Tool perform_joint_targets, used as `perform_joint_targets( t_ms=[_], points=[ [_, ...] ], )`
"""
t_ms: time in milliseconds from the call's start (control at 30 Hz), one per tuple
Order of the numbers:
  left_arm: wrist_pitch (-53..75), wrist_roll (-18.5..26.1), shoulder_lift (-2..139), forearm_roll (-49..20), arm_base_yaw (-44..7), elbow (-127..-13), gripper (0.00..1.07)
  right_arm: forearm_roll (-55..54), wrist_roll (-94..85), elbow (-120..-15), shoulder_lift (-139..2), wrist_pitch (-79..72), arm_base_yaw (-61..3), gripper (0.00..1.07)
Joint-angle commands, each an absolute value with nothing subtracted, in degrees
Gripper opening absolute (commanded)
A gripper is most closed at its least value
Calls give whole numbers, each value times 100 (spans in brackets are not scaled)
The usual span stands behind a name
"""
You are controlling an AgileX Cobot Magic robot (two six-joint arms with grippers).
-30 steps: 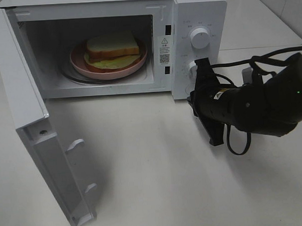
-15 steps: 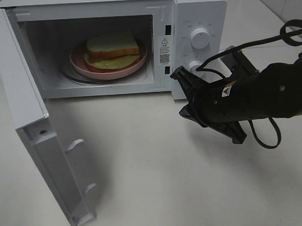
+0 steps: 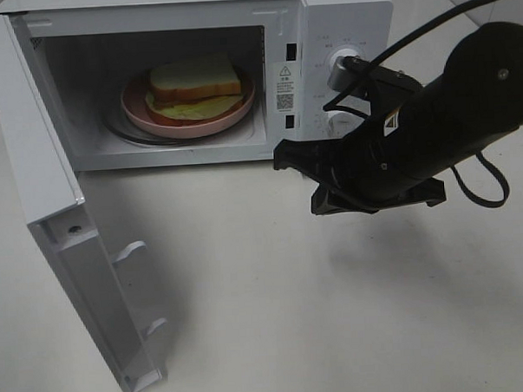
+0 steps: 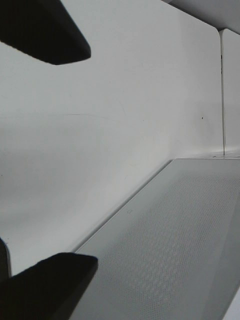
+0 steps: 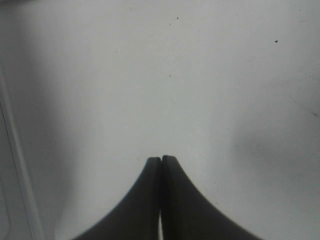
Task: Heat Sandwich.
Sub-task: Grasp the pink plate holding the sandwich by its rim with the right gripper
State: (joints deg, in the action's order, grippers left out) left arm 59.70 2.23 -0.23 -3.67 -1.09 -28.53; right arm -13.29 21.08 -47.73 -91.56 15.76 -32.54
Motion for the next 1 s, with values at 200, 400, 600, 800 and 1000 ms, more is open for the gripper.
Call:
perform_joint_targets(
  t_ms=[200,400,600,800,1000],
  points=[
    [5936,206,-143,-367,-86,-2830,97,-1272,178,-5277,-9104,3094,-3254,3],
    [5936,206,-143,-367,-86,-2830,97,-1186,-1650,-5672,-9070,3879,-3254,5],
    [5936,206,-143,-367,-86,-2830,97,-768,-3048,-5793,-9064,4074,-3254,6],
    [5936,206,-143,-367,-86,-2830,97,-476,-4366,-5810,-9064,3873,-3254,8],
    [5936,206,-143,-367,-86,-2830,97,-476,-5667,-5810,-9064,3793,-3254,10]
  ],
)
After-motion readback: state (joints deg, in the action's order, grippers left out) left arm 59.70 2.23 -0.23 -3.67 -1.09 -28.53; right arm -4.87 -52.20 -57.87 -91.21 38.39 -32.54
